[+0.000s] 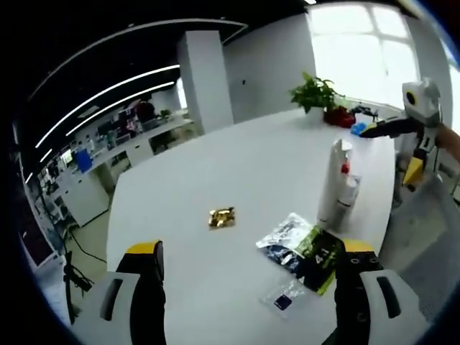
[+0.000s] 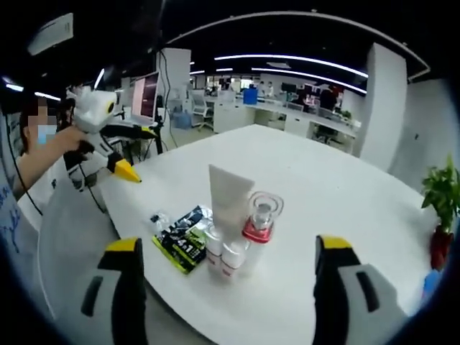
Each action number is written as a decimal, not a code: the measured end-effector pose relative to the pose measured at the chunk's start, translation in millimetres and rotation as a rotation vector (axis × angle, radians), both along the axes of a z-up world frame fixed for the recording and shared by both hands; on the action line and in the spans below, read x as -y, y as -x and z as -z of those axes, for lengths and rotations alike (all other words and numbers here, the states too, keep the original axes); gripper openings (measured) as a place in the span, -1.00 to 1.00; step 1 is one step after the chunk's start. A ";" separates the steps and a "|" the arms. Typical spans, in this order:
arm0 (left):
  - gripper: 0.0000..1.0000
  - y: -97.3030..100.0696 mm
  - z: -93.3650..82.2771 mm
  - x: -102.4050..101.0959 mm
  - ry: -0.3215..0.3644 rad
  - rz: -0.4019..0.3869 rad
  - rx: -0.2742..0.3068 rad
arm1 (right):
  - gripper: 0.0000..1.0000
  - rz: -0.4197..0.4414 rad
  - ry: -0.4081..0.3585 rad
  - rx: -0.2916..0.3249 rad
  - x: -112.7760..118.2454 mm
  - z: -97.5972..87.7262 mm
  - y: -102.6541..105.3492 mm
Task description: Arrange the skincare products in the storage area until every visible bottle or jar stands upright without overlapping.
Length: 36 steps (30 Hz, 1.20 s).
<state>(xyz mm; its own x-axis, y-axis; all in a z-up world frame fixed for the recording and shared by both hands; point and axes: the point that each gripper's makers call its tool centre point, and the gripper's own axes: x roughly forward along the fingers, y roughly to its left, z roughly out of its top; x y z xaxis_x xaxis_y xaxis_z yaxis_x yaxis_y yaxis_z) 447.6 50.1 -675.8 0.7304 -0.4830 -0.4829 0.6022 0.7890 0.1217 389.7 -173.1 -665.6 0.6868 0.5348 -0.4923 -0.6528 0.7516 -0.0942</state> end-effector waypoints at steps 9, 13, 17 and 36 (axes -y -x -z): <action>0.94 -15.3 0.3 16.1 -0.038 0.015 0.003 | 0.99 -0.031 -0.012 0.005 12.7 3.6 -1.6; 0.94 -18.2 3.7 20.7 -0.065 0.027 -0.008 | 0.99 -0.024 -0.021 -0.015 16.4 6.8 -4.3; 0.94 -19.9 4.4 22.8 -0.077 0.031 -0.010 | 0.99 -0.029 -0.013 -0.013 18.6 9.1 -6.1; 0.94 -42.5 17.6 35.0 -0.168 0.157 -0.028 | 0.99 0.004 -0.046 -0.030 23.1 11.0 -1.4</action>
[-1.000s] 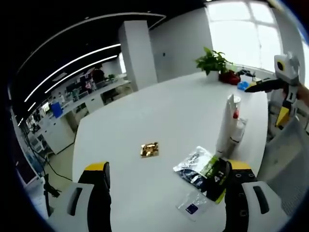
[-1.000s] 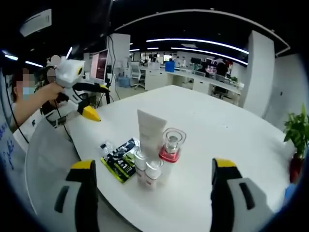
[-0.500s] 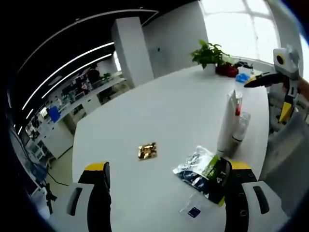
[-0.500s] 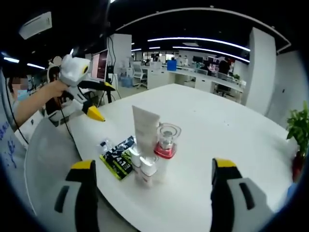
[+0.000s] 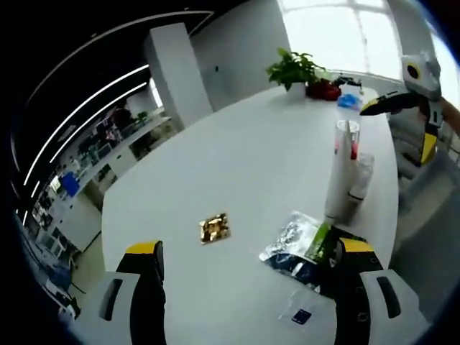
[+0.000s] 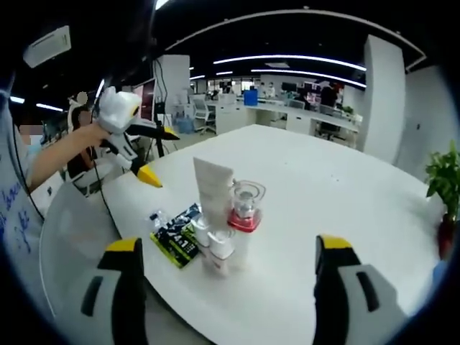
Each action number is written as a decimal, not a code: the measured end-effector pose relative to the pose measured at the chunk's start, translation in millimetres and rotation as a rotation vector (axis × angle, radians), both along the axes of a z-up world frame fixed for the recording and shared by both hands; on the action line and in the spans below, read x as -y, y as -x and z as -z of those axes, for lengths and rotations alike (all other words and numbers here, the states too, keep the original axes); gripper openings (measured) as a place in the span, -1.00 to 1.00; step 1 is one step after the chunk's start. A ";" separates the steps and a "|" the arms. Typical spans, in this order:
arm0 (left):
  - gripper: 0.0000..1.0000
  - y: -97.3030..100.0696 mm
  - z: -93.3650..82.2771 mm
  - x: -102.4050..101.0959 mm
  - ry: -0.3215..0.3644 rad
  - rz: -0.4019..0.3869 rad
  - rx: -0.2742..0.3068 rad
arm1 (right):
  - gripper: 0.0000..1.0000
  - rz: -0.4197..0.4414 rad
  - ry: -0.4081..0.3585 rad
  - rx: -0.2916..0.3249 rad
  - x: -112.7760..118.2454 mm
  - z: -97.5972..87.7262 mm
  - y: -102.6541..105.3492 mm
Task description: Arrange the skincare products in the storage area until every visible bottle or jar stands upright without overlapping.
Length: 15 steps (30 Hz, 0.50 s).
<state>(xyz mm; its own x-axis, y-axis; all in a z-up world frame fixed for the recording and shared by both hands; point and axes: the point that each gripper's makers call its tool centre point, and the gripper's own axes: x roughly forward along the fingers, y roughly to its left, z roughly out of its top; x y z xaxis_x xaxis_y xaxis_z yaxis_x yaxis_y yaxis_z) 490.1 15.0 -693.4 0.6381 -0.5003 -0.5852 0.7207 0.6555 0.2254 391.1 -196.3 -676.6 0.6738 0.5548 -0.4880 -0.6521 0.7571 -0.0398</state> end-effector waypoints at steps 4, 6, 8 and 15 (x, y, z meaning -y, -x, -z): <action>0.94 -9.4 0.1 -0.5 -0.022 0.032 0.000 | 0.99 0.023 -0.003 -0.004 1.1 0.4 0.8; 0.94 -15.3 0.2 -1.1 -0.039 0.051 0.002 | 0.99 0.030 0.000 -0.004 0.5 0.5 1.4; 0.94 -20.9 1.6 -2.1 -0.063 0.073 0.005 | 0.99 0.035 0.006 -0.004 0.0 0.8 1.6; 0.94 -39.1 10.7 -4.1 -0.117 0.143 0.004 | 0.99 0.061 0.006 -0.009 -3.7 -0.4 2.2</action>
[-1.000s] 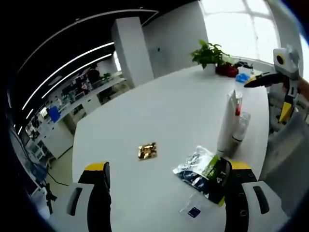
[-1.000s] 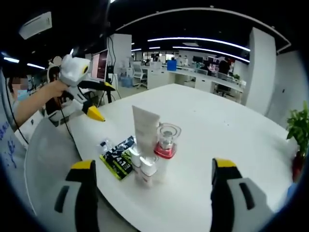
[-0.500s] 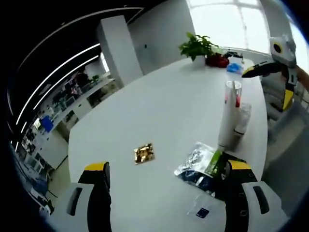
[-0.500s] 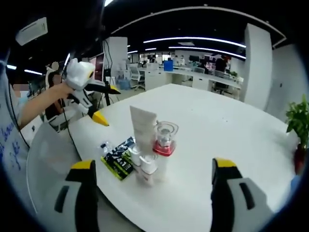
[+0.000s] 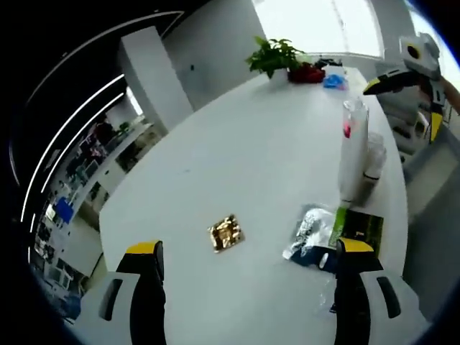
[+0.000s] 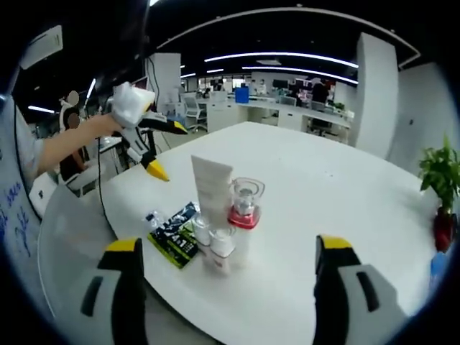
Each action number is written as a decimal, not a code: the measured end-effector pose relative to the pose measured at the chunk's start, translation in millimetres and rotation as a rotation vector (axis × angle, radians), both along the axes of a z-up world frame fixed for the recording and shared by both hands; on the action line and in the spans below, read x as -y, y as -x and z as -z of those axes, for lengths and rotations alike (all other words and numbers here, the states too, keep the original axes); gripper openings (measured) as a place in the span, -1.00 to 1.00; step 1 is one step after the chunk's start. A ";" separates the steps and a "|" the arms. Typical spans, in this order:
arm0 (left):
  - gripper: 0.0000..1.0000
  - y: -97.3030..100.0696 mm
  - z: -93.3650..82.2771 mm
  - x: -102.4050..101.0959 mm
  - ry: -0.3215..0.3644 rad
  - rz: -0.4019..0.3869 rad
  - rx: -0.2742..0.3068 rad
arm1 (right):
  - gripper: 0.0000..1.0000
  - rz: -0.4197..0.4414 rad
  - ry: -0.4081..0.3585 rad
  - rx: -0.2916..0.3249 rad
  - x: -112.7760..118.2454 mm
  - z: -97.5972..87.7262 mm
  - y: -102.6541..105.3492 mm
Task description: Arrange the skincare products in the storage area until every visible bottle or jar stands upright without overlapping.
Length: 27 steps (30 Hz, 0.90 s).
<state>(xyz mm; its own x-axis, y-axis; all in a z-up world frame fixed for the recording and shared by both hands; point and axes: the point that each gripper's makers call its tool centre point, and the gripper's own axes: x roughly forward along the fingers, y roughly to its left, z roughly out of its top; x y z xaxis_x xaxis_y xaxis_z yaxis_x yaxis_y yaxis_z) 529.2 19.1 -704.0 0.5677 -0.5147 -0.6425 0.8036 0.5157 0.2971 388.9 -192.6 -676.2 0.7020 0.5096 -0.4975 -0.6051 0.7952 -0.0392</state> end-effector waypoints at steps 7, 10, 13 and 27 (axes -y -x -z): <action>0.82 -15.3 16.5 -0.9 -0.029 0.055 -0.049 | 0.99 0.009 0.012 -0.019 -5.0 3.0 1.5; 0.83 -22.0 23.3 0.4 -0.040 0.084 -0.066 | 0.99 0.021 0.016 -0.025 -4.2 4.3 3.0; 0.82 -29.4 29.5 0.2 -0.065 0.111 -0.070 | 0.99 0.038 0.012 -0.031 -3.4 5.1 4.4; 0.66 -51.7 48.1 7.0 -0.087 0.226 -0.112 | 0.99 0.120 0.011 -0.057 4.6 9.9 8.1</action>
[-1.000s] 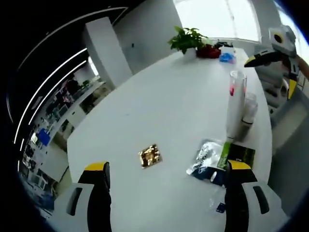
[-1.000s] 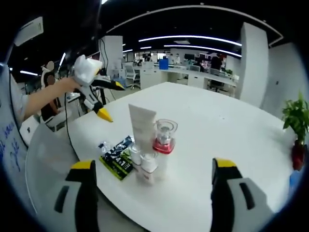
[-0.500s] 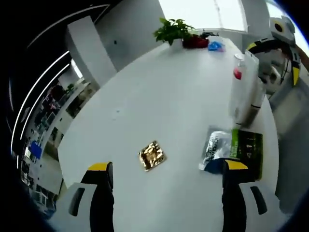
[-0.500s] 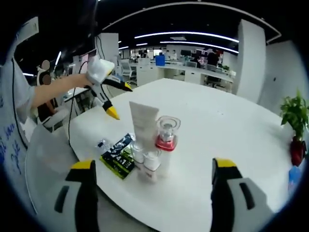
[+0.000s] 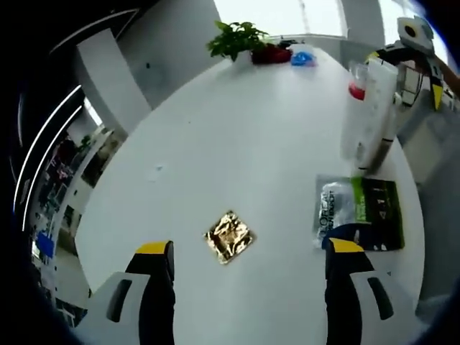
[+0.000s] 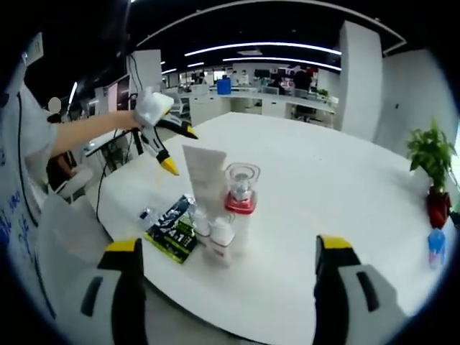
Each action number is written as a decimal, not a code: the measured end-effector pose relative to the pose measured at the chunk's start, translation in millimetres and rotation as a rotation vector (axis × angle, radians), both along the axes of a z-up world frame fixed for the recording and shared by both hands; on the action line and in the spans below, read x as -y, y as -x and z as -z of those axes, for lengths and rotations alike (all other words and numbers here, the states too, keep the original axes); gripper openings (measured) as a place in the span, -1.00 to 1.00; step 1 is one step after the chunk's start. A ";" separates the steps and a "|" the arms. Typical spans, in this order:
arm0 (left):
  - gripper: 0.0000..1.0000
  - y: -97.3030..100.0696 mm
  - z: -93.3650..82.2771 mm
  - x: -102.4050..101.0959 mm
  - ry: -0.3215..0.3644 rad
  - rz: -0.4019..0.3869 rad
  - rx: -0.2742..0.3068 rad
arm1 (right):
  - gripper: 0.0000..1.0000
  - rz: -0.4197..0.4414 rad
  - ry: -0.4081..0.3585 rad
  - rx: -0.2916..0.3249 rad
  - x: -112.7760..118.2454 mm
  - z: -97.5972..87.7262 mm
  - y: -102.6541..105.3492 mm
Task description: Arrange the skincare products in the storage area until every visible bottle or jar stands upright without overlapping.
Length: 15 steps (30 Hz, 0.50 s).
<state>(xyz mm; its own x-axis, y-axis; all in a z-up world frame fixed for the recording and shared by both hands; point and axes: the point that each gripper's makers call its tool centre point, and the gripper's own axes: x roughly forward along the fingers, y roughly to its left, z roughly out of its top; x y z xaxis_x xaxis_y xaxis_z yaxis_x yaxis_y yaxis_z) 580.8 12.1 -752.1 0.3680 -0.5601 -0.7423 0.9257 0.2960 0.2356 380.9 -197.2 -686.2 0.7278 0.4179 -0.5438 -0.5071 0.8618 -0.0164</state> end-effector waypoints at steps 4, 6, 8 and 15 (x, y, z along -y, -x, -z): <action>0.66 -12.3 8.5 -3.6 -0.029 0.003 -0.005 | 0.99 0.023 0.000 -0.009 2.9 1.3 0.4; 0.61 -15.3 11.8 -4.4 -0.034 0.013 -0.013 | 0.99 0.029 0.001 -0.012 3.3 1.6 0.9; 0.57 -16.0 15.8 -3.2 -0.037 0.033 -0.025 | 0.99 0.035 0.001 -0.015 3.7 2.3 1.3; 0.47 -20.2 29.3 1.1 -0.071 0.092 -0.043 | 0.99 0.056 -0.004 -0.031 4.3 7.9 1.0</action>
